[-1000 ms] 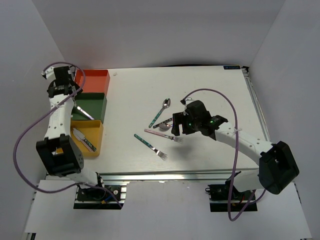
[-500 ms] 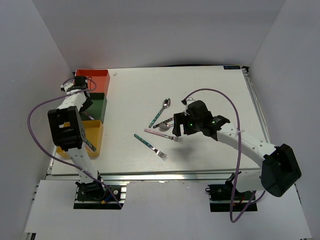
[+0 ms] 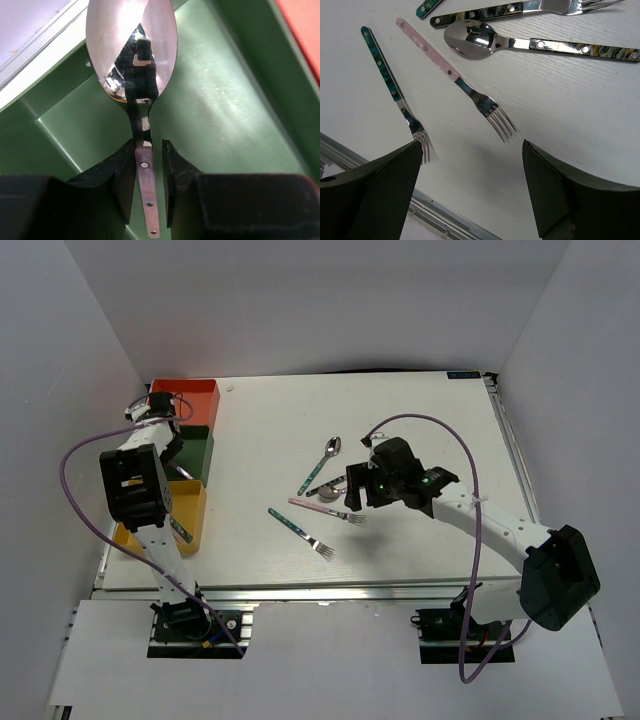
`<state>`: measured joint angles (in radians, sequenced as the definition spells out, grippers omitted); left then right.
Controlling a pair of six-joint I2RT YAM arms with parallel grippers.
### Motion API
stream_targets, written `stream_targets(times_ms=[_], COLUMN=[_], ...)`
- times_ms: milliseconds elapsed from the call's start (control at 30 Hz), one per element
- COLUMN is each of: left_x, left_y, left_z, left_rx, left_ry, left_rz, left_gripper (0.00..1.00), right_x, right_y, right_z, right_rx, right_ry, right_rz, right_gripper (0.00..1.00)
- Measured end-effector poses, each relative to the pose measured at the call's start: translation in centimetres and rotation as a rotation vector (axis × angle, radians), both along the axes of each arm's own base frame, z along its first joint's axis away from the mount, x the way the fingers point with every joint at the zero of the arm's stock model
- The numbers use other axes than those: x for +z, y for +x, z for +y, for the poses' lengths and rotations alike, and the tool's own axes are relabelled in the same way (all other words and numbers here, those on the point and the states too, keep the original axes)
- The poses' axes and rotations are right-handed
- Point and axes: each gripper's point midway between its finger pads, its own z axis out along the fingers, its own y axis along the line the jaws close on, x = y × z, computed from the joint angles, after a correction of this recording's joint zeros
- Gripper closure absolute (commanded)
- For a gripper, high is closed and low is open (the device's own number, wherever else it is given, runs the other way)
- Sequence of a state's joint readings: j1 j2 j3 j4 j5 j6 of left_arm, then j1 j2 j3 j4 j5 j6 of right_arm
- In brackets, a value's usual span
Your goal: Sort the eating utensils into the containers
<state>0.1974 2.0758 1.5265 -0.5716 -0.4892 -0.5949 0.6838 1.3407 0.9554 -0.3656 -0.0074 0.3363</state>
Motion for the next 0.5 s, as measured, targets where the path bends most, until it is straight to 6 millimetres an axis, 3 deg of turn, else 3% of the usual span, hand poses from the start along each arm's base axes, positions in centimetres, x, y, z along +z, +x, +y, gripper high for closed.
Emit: stream_targets(times_ms=[333, 500], left_x=[3.1, 3.1], left_y=[1.4, 1.8], left_z=[-1.0, -1.7], left_rx=[-0.062, -0.094], left_ry=[-0.004, -0.022], left_rz=[-0.096, -0.11], left_gripper=[0.67, 0.68], right_x=[0.2, 0.7], right_y=[0.1, 0.1], right_z=[0.2, 0.2], right_rx=[-0.001, -0.001], right_ry=[0.006, 0.015], right_rz=[0.002, -0.011], right_gripper=[0.15, 0.15])
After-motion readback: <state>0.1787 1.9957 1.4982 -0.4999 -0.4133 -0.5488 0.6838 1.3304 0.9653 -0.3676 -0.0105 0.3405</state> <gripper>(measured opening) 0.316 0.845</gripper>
